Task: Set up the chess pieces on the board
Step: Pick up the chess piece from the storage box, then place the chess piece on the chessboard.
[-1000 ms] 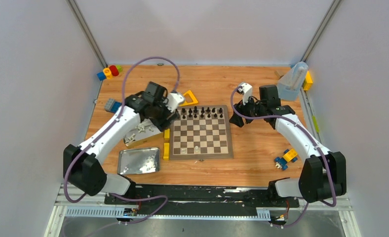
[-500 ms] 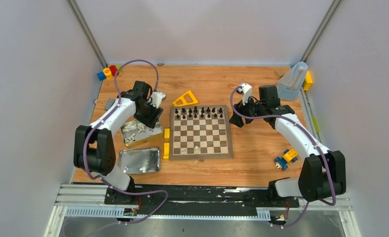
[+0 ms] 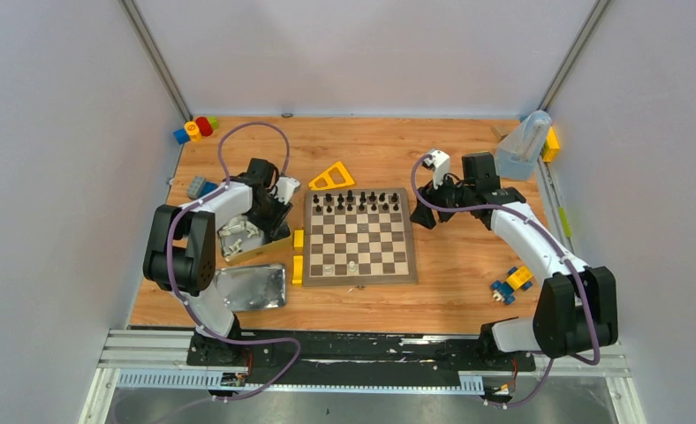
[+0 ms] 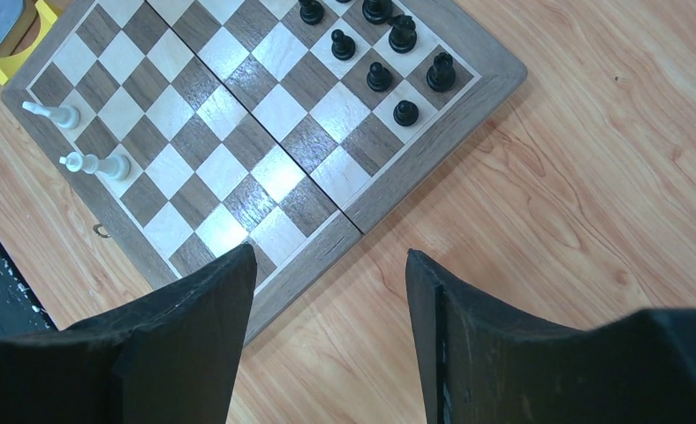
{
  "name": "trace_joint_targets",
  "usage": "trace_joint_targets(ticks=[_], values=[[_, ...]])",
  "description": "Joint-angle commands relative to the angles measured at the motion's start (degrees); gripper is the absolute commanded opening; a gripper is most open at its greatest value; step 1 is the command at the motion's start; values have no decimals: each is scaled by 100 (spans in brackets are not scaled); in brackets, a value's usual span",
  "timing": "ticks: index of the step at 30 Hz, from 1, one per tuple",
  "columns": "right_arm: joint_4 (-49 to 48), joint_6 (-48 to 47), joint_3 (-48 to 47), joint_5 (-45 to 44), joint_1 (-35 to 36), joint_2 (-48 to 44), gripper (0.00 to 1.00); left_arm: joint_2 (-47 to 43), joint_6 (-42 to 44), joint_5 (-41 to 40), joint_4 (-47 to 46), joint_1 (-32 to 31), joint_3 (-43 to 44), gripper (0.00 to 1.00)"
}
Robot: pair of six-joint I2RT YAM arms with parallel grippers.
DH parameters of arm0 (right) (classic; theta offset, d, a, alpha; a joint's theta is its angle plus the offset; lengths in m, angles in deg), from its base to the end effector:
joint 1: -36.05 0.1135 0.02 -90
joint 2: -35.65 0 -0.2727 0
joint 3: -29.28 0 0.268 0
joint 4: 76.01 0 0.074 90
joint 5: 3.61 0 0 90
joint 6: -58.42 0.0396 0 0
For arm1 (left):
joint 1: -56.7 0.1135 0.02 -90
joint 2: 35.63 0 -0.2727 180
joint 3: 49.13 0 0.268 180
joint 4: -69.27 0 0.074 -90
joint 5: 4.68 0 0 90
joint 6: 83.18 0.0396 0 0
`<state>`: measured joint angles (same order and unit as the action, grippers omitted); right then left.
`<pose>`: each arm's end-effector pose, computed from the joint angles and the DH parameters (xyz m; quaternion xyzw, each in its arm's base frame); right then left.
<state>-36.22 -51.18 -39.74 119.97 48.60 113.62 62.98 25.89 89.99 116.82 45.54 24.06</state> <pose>0.2866 0.0862 0.2581 -0.3459 0.8328 0.2491 0.3533 0.3291 -0.0682 0.1596 0.2635 0.9524 -0.0300 0.1504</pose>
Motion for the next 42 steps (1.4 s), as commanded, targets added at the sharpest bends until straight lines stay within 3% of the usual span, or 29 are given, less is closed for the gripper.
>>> trace_joint_targets(ticks=[1, 7, 11, 21, 27, 30, 36, 42], values=[[-70, -36, -85, 165, -17, 55, 64, 20, 190, 47, -536, 26, -220, 43], [-50, -27, -96, 168, -18, 69, 64, -246, 173, 255, -595, 155, -274, 22], [-49, -27, -93, 175, -18, 73, 64, -561, 176, 394, -428, 318, -215, 16], [-33, 7, -134, 277, -24, 86, 64, -1365, 263, 846, 231, 368, -46, 15], [-2, 48, -262, 524, 26, 157, 64, -1662, 206, 2368, 769, 303, 433, 21], [46, 19, -371, 483, 86, 261, 64, -1585, 138, 2739, 823, -48, 689, 23], [50, 4, -296, 336, 83, 242, 64, -878, -79, 2448, 673, -1454, 1285, 24], [51, -59, -170, 124, 73, 43, 64, 175, -278, 2224, 633, -2345, 2000, 25]])
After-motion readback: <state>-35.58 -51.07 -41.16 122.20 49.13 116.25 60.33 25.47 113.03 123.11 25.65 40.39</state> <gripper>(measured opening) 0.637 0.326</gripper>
